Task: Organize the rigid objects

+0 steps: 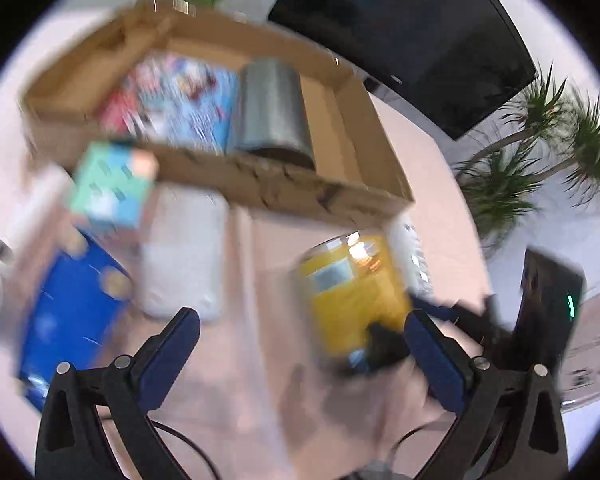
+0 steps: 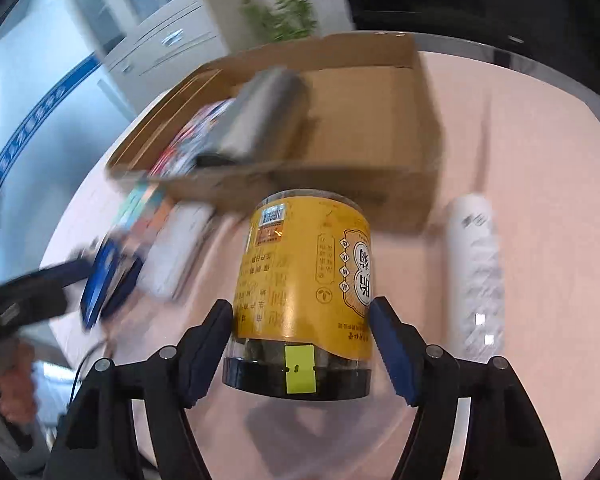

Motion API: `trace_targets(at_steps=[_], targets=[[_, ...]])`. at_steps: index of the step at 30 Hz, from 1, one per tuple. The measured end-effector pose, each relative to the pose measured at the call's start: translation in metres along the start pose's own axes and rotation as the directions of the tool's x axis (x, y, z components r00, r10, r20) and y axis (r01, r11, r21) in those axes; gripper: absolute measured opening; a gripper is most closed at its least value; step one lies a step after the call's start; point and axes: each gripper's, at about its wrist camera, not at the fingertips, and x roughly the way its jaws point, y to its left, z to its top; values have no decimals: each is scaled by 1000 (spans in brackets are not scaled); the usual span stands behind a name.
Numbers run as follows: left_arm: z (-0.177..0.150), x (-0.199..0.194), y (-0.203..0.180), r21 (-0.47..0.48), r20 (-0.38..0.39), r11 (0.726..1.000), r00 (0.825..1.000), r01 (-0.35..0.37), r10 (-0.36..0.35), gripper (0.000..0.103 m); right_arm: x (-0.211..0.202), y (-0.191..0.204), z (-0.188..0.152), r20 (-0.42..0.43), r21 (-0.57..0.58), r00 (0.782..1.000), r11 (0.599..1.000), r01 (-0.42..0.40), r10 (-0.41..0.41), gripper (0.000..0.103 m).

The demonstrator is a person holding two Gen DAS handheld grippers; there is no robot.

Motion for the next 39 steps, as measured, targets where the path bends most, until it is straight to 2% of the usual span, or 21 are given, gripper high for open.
trace_targets(at_steps=[2, 4, 6, 8, 10, 12, 13, 15, 18, 20, 22, 25, 27, 29, 32, 35, 39], targets=[[-7, 12, 6, -31, -56, 998, 997, 55, -57, 101, -1, 20, -14, -31, -8, 996, 996, -83, 83, 70], [-14, 21, 8, -37, -93, 997, 994, 60, -64, 101, -4, 33, -22, -64, -10, 983, 984, -176, 175, 71], [-20, 26, 13, -53, -120, 997, 991, 48, -54, 101, -11, 36, -24, -80, 26, 952, 956, -294, 295, 77], [-26, 31, 20, -87, -147, 995, 988, 40, -53, 98, -8, 34, -25, -100, 51, 941, 946, -321, 324, 80], [-30, 38, 27, -107, -177, 994, 983, 28, -47, 89, 7, 31, -27, -163, 80, 935, 949, -304, 314, 83], [-33, 42, 29, -95, -189, 995, 980, 37, -54, 86, 21, 29, -29, -192, 138, 899, 918, -373, 394, 84], [-34, 42, 31, -101, -185, 994, 981, 39, -57, 86, 26, 29, -30, -204, 157, 888, 909, -387, 413, 88], [-33, 36, 25, -77, -167, 997, 986, 13, -26, 85, 31, 36, -28, -215, 157, 892, 915, -371, 398, 89], [-21, 6, -2, 9, -71, 1000, 997, 20, -20, 85, 9, 48, -17, -176, 93, 923, 939, -330, 342, 86], [-6, -24, -34, 111, 31, 994, 999, 23, -26, 84, -23, 48, 4, -89, 58, 937, 941, -335, 339, 84], [18, -44, -61, 185, 109, 981, 991, 52, -73, 84, -56, 43, 34, -7, -6, 951, 951, -309, 309, 84], [68, -45, -89, 246, 158, 966, 980, 75, -117, 84, -89, 25, 86, 93, -58, 958, 962, -267, 271, 84], [106, -28, -95, 227, 140, 970, 983, 85, -118, 83, -92, 8, 121, 102, -52, 962, 967, -250, 254, 84], [131, -12, -91, 206, 123, 975, 986, 82, -109, 83, -84, -5, 149, 87, -43, 967, 971, -236, 239, 84], [161, 21, -80, 159, 74, 985, 995, 61, -74, 83, -55, -31, 181, 29, -13, 966, 967, -255, 255, 83], [180, 57, -59, 82, -6, 995, 998, 56, -56, 83, -10, -48, 196, -15, 52, 965, 964, -260, 261, 83], [188, 88, -44, 59, -59, 998, 998, 2, 1, 82, 37, -62, 194, -69, 130, 964, 960, -248, 259, 84]])
